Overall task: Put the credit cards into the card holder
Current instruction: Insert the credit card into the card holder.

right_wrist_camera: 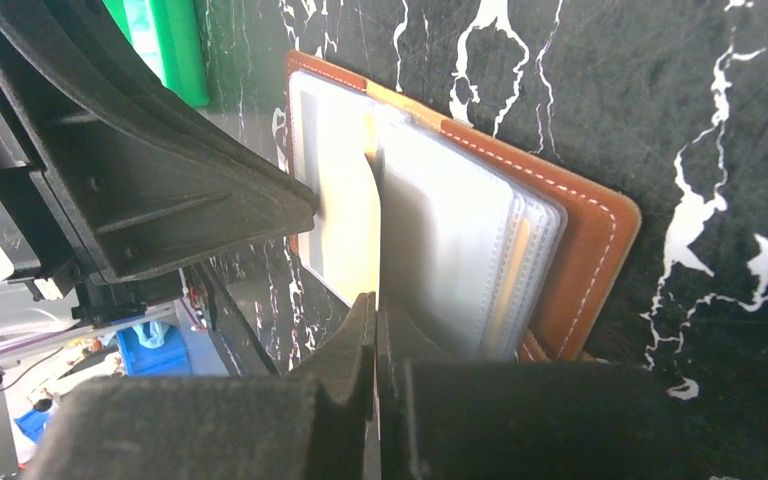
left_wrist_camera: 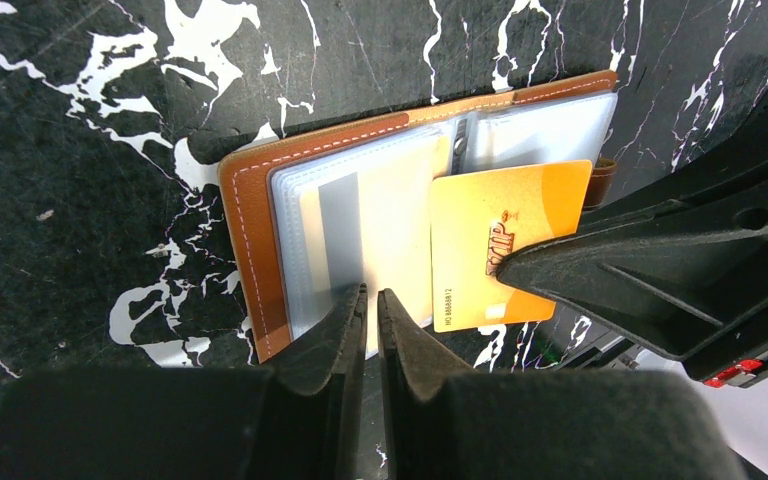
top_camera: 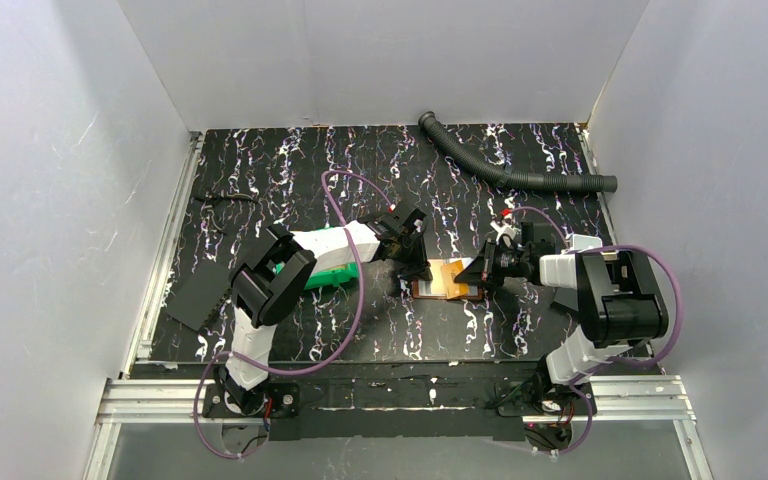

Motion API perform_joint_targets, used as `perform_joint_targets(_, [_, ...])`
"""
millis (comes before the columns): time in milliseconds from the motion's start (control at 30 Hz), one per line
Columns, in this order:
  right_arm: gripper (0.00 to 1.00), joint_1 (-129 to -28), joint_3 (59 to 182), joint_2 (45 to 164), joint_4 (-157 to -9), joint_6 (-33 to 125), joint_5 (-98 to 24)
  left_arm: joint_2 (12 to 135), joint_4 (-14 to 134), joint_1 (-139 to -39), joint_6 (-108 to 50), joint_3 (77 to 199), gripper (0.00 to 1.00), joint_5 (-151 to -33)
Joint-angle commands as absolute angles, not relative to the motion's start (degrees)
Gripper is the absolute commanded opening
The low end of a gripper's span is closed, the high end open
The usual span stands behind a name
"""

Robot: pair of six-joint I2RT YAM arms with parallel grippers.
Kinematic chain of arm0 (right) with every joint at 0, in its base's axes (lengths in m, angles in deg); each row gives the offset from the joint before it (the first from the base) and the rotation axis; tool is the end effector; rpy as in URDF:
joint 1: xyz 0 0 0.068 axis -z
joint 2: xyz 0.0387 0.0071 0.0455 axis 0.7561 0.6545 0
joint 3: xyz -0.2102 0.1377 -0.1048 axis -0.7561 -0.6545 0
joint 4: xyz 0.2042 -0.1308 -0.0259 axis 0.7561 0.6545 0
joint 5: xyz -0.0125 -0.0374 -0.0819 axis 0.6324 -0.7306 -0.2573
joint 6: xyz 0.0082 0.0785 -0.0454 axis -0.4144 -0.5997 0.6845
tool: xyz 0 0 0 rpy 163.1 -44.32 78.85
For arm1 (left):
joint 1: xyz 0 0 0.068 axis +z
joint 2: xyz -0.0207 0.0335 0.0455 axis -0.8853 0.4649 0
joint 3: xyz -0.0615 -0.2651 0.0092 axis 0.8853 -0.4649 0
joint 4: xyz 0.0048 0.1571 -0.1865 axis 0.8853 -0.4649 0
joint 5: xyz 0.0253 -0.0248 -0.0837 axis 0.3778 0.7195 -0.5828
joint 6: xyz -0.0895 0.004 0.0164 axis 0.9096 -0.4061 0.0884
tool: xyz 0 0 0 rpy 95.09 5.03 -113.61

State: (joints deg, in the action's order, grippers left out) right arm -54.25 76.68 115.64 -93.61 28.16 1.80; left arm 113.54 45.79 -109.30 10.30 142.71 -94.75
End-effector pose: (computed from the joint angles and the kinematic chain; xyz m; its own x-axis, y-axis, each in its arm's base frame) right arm 0.2712 0.0839 0.1105 -0.9148 0.2046 -0.3484 -0.1583 0.6118 0.7750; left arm 0.2924 -0.3365 0.1381 -0.9543 -0.0977 -0.2824 0.0910 0.8052 -0.5860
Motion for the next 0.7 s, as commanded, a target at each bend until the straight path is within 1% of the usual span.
perform_joint_targets(0, [0.01,-53.9,78.7,117.6,-93.4,29.9,0.0,113.8,39.8,-109.5,8.7,141.9,0.09,-92.3])
perform_joint_targets(200, [0.01,-53.7,79.2,118.2,-94.7,29.3,0.8,113.9,39.8,-109.5,8.7,142.0,0.09,-92.3])
perform_joint_targets(667, [0.01,-53.8,77.6,120.5,-103.6,24.9,3.4,113.9,39.8,-109.5,8.9,141.9,0.09,-92.4])
